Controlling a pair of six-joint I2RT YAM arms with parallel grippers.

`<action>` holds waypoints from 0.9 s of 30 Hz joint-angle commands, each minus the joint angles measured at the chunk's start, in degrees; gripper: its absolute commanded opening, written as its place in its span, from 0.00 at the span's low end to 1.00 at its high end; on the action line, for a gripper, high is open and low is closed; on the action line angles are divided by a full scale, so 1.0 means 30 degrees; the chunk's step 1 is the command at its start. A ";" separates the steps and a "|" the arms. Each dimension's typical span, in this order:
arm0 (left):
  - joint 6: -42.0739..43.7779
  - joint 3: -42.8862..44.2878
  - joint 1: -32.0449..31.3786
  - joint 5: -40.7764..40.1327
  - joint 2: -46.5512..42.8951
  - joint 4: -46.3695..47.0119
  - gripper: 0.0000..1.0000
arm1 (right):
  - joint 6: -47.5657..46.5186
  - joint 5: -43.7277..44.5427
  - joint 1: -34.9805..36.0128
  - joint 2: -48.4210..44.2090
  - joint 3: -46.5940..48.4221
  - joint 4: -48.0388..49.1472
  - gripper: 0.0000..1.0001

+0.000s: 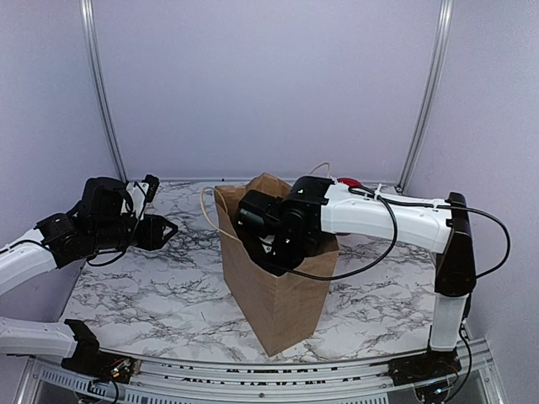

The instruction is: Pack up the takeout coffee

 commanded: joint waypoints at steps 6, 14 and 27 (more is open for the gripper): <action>-0.0067 -0.0077 0.0091 0.0120 0.0138 -0.0406 0.41 | -0.0120 0.0634 0.0161 0.0070 0.1793 -0.0957 0.84; -0.0097 -0.0082 0.0105 0.0167 0.0142 -0.0378 0.41 | -0.0296 0.1263 0.0176 0.0222 0.3134 -0.1556 0.85; -0.0193 -0.0082 0.0087 0.0208 0.0211 -0.0354 0.41 | -0.0634 0.2031 0.0148 0.0604 0.5600 -0.2627 0.84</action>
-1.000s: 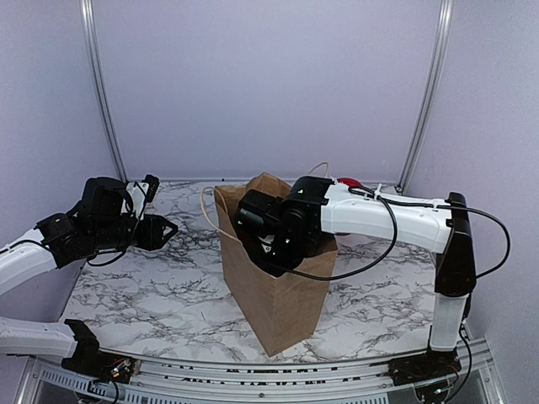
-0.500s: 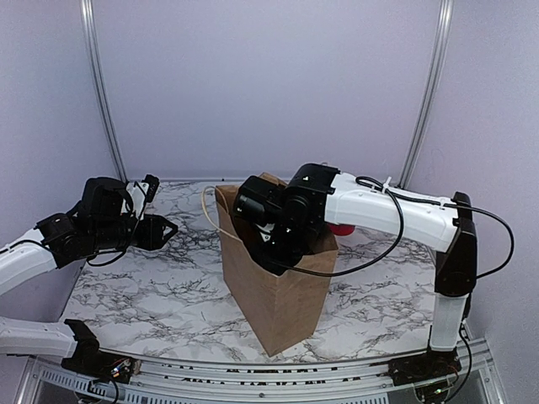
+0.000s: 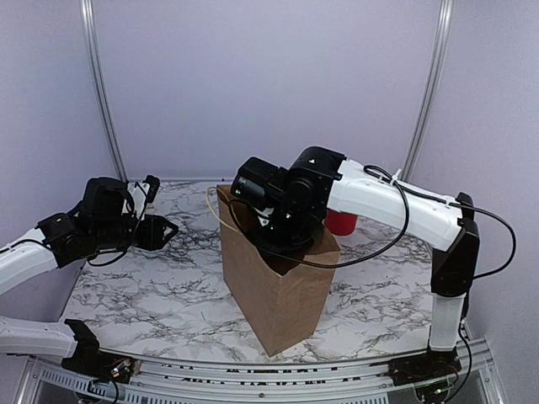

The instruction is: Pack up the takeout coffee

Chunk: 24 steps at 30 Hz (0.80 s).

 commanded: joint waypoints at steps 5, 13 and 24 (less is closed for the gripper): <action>-0.0155 -0.0082 0.0102 0.0183 0.0139 -0.0325 0.41 | -0.0293 0.0693 0.0147 0.0036 0.1318 -0.0547 0.84; -0.0267 -0.0024 0.0088 0.0119 0.0168 -0.0296 0.41 | -0.0450 0.1551 0.0147 -0.0246 0.2319 -0.0508 0.84; -0.0348 0.0180 0.0094 0.0097 0.0252 -0.0252 0.41 | -0.1260 0.2755 0.0146 -0.0348 0.4117 -0.0343 0.84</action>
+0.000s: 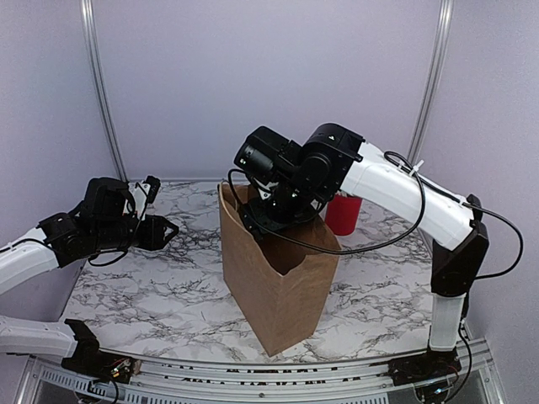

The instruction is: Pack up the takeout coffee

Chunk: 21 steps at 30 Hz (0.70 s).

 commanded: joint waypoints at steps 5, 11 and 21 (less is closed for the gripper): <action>-0.0107 0.0327 0.0091 0.0094 0.0110 -0.0278 0.41 | -0.0824 0.1309 0.0147 -0.0708 0.1120 0.0689 0.84; -0.0162 0.0581 0.0087 0.0075 0.0112 -0.0306 0.41 | -0.1410 0.1718 0.0132 -0.0731 0.1979 0.1231 0.84; -0.0422 0.1121 0.0099 -0.0118 0.0315 -0.0378 0.41 | -0.2821 0.2501 0.0148 -0.1756 0.1755 0.3311 0.84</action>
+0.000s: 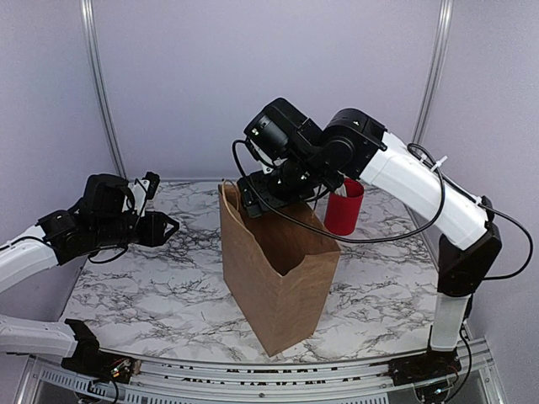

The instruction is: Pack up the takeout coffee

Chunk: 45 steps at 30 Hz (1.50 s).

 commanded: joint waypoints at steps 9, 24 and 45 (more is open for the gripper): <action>-0.0255 0.1819 0.0093 -0.0511 0.0621 -0.0419 0.41 | -0.3535 0.1550 0.0133 -0.2707 -0.0528 0.6412 0.85; -0.0007 0.4424 0.0088 -0.2510 0.0924 -0.0667 0.48 | -0.5789 -0.0652 -0.3348 -0.5453 -0.3691 1.2780 0.86; -0.1223 0.4066 0.0087 -0.3729 0.0547 -0.0283 0.99 | -0.3533 -0.7947 -1.4864 -1.1286 -1.9042 1.8045 0.84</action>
